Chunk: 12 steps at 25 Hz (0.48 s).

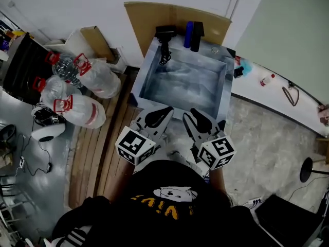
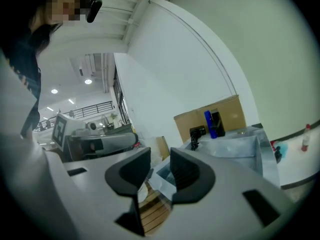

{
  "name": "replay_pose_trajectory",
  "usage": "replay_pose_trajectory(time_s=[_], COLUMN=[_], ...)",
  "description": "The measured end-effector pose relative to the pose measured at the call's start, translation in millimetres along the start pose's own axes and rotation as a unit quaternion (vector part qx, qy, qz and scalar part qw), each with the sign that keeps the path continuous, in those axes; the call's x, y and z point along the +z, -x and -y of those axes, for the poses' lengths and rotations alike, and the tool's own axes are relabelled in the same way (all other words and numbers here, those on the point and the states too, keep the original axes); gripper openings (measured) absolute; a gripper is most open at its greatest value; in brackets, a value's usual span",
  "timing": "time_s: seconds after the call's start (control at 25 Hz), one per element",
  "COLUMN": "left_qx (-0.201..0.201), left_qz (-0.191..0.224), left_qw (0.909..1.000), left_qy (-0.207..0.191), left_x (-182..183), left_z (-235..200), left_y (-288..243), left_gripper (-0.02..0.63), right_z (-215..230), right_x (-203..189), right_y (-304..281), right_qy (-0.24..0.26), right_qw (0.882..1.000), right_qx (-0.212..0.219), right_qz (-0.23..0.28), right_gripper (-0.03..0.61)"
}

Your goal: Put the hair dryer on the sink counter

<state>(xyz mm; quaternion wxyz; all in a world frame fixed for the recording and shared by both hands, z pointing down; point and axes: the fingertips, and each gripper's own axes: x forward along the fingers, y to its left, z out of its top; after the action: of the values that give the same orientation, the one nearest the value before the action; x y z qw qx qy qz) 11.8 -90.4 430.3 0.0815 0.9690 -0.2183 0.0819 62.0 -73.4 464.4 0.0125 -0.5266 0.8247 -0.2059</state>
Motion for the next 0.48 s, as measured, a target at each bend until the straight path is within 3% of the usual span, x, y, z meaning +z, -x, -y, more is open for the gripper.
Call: replay_pose_trajectory(time_s=[0.28,0.48], left_qx=[0.005,-0.015], left_qz=[-0.008,-0.015], left_qw=[1.0000,0.9998], left_qy=[-0.001,-0.002], left_x=[0,1], left_z=[23,37], left_y=[7,2], left_gripper=[0.009,0.009], right_z=[-12,-9], right_x=[-4,0], right_y=[24,36], right_qy=[-0.007,-0.009], right_qw=[1.000,0.999], right_qx=[0.003,-0.008], right_qz=[0.018,0.031], right_gripper=[0.092,0.049])
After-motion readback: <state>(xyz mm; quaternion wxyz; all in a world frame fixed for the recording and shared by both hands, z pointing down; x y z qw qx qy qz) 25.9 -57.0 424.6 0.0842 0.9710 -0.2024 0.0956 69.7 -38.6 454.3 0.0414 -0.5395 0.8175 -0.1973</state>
